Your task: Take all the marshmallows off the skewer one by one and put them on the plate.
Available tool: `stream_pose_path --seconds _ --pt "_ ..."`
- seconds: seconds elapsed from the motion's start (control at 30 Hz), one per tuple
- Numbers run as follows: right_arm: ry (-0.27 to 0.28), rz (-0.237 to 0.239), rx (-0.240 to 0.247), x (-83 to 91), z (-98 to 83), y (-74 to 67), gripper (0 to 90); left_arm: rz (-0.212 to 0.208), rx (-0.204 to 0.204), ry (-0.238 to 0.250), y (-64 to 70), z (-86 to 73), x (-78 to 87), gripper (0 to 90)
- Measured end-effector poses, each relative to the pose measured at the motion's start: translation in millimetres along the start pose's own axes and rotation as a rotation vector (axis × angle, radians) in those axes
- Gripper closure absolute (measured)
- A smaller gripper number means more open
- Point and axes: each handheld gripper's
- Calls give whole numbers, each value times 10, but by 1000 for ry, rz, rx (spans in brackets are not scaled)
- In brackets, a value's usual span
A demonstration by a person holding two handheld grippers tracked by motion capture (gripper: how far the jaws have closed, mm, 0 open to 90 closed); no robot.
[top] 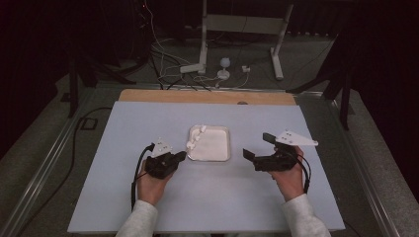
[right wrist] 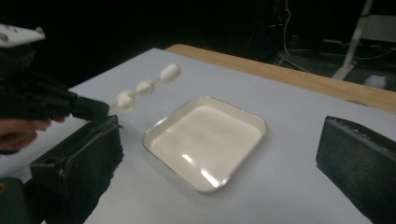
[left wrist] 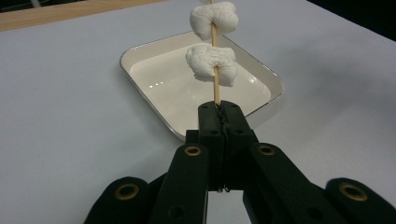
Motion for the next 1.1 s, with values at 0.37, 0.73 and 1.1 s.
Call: stream_pose_path --seconds 0.37,0.73,1.1 --pt "-3 49 -1 -207 271 -207 2 -10 -6 5 17 6 -3 900" --pt "-30 75 -37 -423 424 -278 2 -23 -30 24 70 37 3 900" --pt "-91 115 -97 -638 446 -255 31 -37 -61 41 138 72 11 900"
Point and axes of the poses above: each handheld gripper's, and its own axes: x roughly backward along the jaws, z roughly out of its top, y roughly to its right, and after that the axes turned 15 degrees about -z, right-handed
